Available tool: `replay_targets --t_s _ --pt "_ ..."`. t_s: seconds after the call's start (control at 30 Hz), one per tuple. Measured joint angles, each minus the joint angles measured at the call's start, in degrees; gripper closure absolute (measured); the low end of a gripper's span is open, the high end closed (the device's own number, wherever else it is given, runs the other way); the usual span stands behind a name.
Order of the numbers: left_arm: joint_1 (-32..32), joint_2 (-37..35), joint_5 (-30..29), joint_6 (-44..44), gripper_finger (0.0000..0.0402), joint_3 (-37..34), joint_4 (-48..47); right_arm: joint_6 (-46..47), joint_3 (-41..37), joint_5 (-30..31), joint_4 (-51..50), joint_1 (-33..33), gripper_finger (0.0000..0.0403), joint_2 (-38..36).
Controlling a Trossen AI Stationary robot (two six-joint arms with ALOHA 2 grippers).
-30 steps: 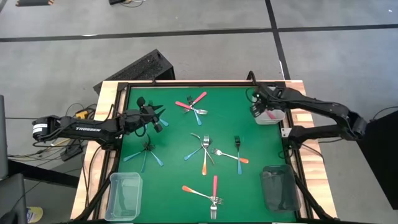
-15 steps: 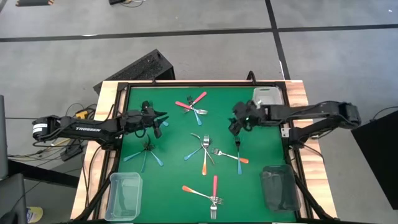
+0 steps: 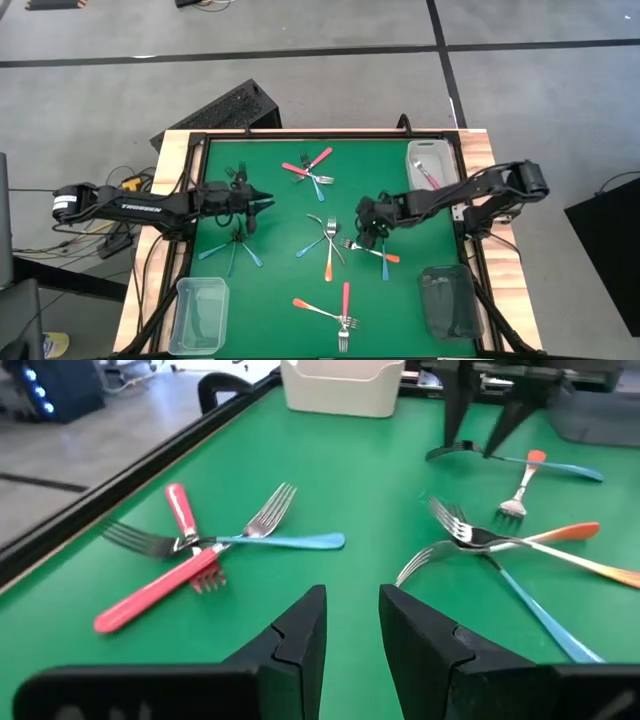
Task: Sort silverware by color (type)
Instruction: Put the orange fork into the transparent bin
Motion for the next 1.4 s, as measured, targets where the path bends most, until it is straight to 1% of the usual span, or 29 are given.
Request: replay_targets --t_s 0.17,0.37,0.43,0.6,0.7,0.83,1.0,1.17,1.3,1.4 --pt "-1.6 0.0 -0.1 2.4 0.0317 0.0 0.4 0.4 2.6 -0.6 -1.1 4.2 0.0182 2.3" --pt "-4.8 0.0 0.4 2.6 0.0317 0.0 2.6 4.7 5.1 -0.6 -8.2 7.2 0.0182 4.1" --pt "-5.8 0.0 -0.7 3.2 0.0317 0.0 2.8 6.3 6.4 -0.6 -11.2 7.8 0.0182 4.0" --pt "-7.3 0.0 -6.8 4.5 0.0317 0.0 3.2 9.9 10.0 -2.4 -19.8 8.0 0.0182 4.0" --pt "-7.4 0.0 -8.8 4.4 0.0317 0.0 5.3 10.0 10.9 -2.4 -19.3 8.0 0.0182 4.0" --pt "-7.3 0.0 -8.8 3.6 0.0317 0.0 7.4 9.9 11.0 -2.4 -17.6 8.0 0.0182 4.0" --pt "-7.3 0.0 -8.1 0.8 0.0317 0.0 6.0 9.7 11.0 -2.3 -17.0 8.2 0.0182 4.0" --pt "-7.3 0.0 -8.4 0.5 0.0317 0.0 4.4 7.4 11.0 -2.2 -16.8 8.8 0.0183 4.0" --pt "-7.3 0.0 -8.4 0.4 0.0317 0.0 4.5 10.6 10.1 -0.9 -14.6 8.4 0.0191 4.0" --pt "-7.3 0.0 -8.1 0.1 0.0317 0.0 4.5 10.8 9.0 -0.9 -12.1 8.6 0.0199 4.0"
